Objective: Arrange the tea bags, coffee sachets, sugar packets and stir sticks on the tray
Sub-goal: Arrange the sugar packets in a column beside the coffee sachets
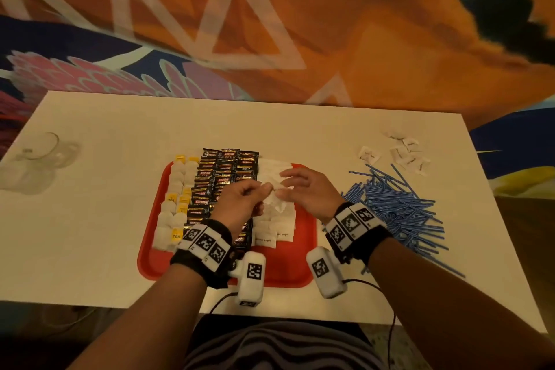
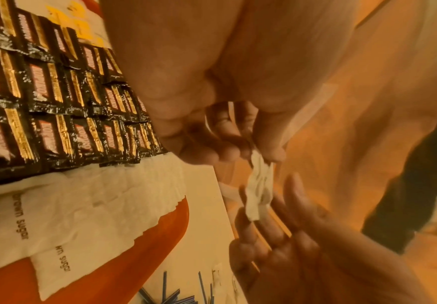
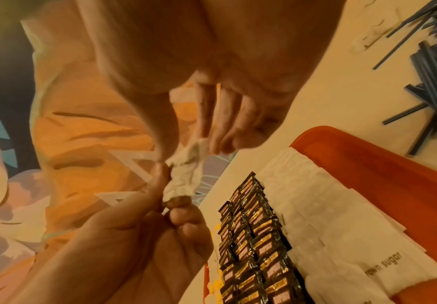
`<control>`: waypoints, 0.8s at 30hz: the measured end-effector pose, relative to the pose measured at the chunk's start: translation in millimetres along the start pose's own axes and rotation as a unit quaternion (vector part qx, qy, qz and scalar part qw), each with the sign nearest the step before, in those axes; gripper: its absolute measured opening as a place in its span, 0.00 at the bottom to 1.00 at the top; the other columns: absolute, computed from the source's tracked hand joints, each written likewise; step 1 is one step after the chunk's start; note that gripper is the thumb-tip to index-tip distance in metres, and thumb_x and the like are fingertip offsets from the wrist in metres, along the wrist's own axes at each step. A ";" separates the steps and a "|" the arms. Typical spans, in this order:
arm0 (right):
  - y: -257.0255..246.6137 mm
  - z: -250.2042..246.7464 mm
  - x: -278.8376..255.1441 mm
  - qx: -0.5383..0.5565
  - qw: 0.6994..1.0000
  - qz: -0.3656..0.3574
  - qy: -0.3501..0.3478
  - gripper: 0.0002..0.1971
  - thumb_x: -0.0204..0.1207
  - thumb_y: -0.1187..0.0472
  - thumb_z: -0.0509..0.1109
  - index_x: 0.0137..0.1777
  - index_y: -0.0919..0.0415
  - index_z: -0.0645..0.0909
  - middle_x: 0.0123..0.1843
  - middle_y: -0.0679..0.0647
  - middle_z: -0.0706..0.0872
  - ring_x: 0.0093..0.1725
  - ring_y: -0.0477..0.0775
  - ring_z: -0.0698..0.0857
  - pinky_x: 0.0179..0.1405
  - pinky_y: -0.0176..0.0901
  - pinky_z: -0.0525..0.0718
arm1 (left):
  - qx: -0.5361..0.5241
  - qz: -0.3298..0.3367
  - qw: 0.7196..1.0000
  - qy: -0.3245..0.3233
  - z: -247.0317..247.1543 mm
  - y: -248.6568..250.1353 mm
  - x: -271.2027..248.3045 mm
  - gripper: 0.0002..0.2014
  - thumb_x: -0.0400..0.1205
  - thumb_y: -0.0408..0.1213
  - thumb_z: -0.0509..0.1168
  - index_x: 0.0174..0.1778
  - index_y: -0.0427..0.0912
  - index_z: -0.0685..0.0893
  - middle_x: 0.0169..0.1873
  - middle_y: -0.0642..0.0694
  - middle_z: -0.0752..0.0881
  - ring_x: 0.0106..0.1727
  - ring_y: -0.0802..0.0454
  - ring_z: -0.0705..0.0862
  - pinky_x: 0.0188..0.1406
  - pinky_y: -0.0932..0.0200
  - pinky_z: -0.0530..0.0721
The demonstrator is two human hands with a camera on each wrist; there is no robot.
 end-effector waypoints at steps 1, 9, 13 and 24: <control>-1.1 6.4 0.2 -0.015 0.999 -0.003 -0.032 0.15 0.71 0.61 0.80 0.56 0.56 0.85 0.51 0.49 0.87 0.51 0.43 0.85 0.50 0.39 0.84 | -0.012 -0.006 1.000 -0.003 1.4 0.1 -0.6 0.08 0.81 0.40 0.72 0.43 0.38 0.89 0.33 0.46 0.82 0.31 0.53 0.78 0.34 0.57 0.81; 4.2 19.3 7.3 0.134 0.991 0.027 -0.001 0.11 0.73 0.73 0.75 0.48 0.58 0.79 0.44 0.56 0.88 0.39 0.50 0.88 0.33 0.38 0.87 | -0.058 -0.027 0.998 0.004 4.8 -4.7 -3.7 0.06 0.81 0.33 0.71 0.51 0.37 0.86 0.43 0.44 0.87 0.41 0.55 0.86 0.38 0.59 0.85; 8.4 18.7 11.2 0.013 1.000 0.013 -0.024 0.12 0.73 0.66 0.78 0.52 0.57 0.78 0.43 0.55 0.88 0.40 0.50 0.86 0.34 0.40 0.83 | -0.013 0.027 0.999 0.041 -0.5 -0.3 -2.4 0.04 0.82 0.25 0.70 0.45 0.38 0.88 0.34 0.46 0.84 0.36 0.55 0.84 0.37 0.60 0.86; 7.9 11.4 10.8 0.145 0.989 0.006 0.040 0.05 0.79 0.67 0.72 0.47 0.58 0.79 0.41 0.59 0.87 0.32 0.49 0.85 0.28 0.42 0.82 | 0.025 0.049 0.998 0.019 3.0 8.3 -4.9 0.03 0.82 0.30 0.71 0.46 0.42 0.89 0.29 0.56 0.87 0.35 0.61 0.86 0.41 0.58 0.88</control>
Point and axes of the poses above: each hand's wrist, its own x-axis towards the middle knuckle, its own z-axis out of the palm, y = z × x, the point moved 5 cm from there along x, towards the middle knuckle
